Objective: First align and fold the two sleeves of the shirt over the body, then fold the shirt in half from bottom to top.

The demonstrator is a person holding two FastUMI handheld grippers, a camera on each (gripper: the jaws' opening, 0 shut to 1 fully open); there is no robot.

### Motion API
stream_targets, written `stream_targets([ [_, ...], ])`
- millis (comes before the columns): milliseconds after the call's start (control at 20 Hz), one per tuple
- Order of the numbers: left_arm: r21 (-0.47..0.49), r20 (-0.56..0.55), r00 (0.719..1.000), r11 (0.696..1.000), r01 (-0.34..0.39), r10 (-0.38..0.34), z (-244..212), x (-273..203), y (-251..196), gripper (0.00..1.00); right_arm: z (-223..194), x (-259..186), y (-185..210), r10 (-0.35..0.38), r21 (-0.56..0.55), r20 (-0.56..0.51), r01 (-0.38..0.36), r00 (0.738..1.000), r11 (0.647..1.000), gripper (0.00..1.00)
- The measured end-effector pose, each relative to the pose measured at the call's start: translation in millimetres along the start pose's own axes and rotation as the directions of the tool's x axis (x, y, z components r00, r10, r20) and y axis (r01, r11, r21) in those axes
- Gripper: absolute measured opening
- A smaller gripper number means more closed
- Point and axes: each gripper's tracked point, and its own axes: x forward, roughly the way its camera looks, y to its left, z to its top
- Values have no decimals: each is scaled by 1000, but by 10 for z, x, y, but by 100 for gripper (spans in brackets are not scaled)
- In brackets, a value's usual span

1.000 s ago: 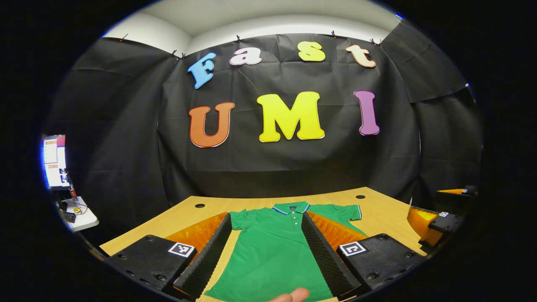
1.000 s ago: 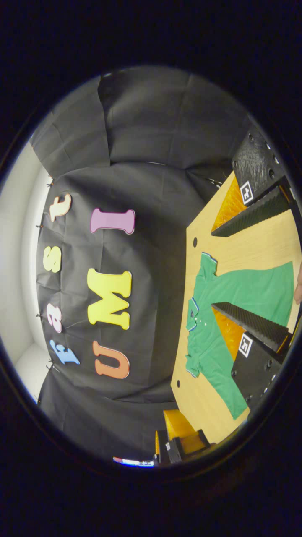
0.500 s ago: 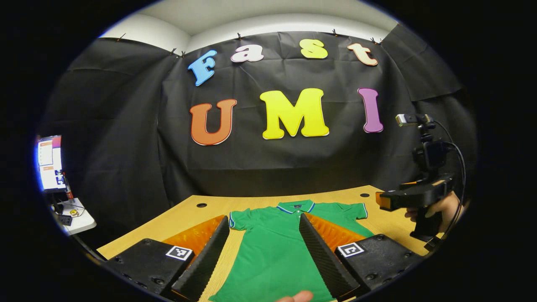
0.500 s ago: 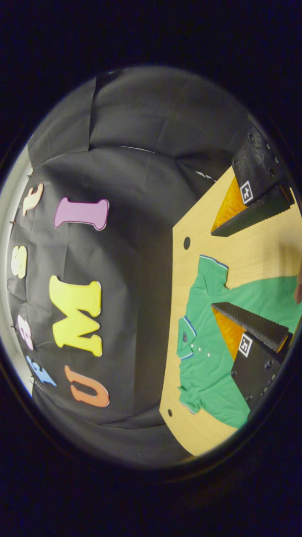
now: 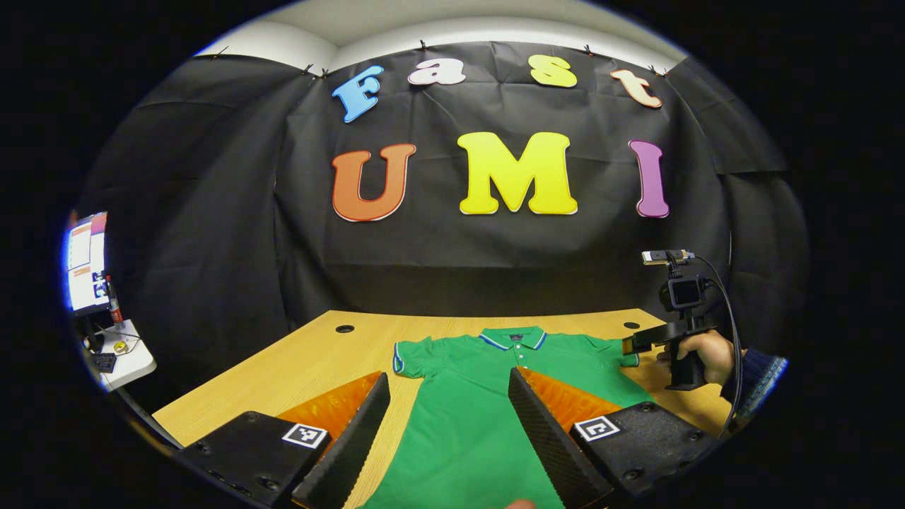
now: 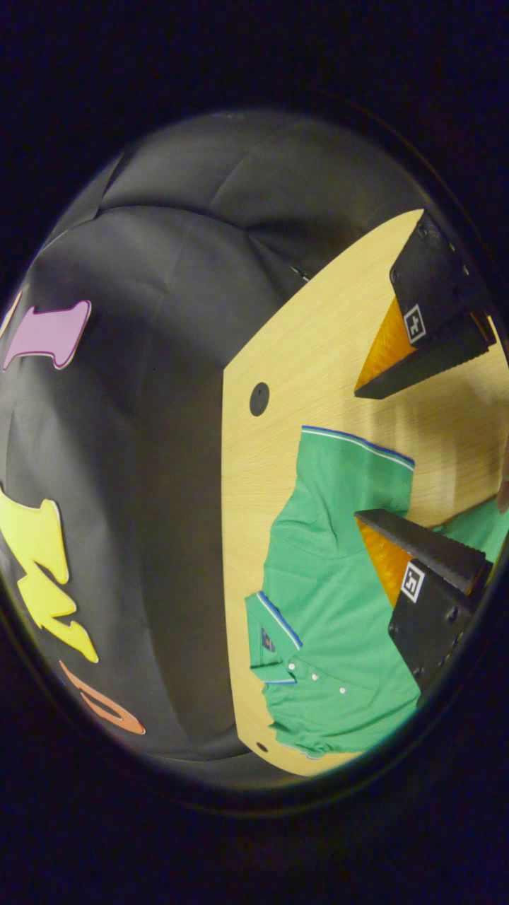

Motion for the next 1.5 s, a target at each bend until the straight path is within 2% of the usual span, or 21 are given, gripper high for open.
stream_targets([
  [150,28,-23,999,999,-31,31,-95,100,62,100,-84,168,24,-2,51,-43,5,999,999,95],
  [350,14,-67,997,1000,-25,26,-218,179,20,100,-165,234,96,34,132,-97,-21,995,991,91],
  [500,25,-74,997,999,-28,30,-238,185,3,100,-175,220,121,47,151,-110,-30,993,988,73],
  [550,29,-73,997,999,-29,31,-229,180,1,100,-173,235,146,51,146,-107,-35,993,989,70],
  [600,32,-69,997,999,-27,29,-234,170,-20,100,-157,242,145,58,147,-100,-43,993,988,58],
  [650,33,-67,997,999,-24,26,-223,169,-29,100,-164,229,193,73,163,-103,-55,992,985,55],
  [700,34,-64,998,999,-21,23,-217,172,-33,100,-155,229,212,76,171,-102,-58,992,983,35],
  [800,37,-66,998,999,-16,18,-239,171,-35,100,-123,242,237,81,147,-95,-67,992,987,25],
  [850,38,-70,997,999,-14,17,-244,175,-39,100,-87,235,246,80,133,-86,-68,993,989,16],
  [900,36,-74,997,999,-13,15,-256,172,-41,100,-81,226,260,77,125,-85,-66,993,990,1],
  [1000,32,-81,997,999,-14,16,-274,181,-34,100,-34,204,272,75,97,-81,-67,994,993,0],
  [1300,7,-87,996,999,-32,33,-273,229,52,100,379,-27,380,82,19,30,-82,996,996,0],
  [1450,5,-84,996,999,-40,40,-252,218,93,100,360,-47,372,35,24,12,-36,999,999,0],
  [1500,6,-81,996,999,-41,41,-248,210,98,100,315,-31,390,42,26,-7,-42,999,999,1],
])
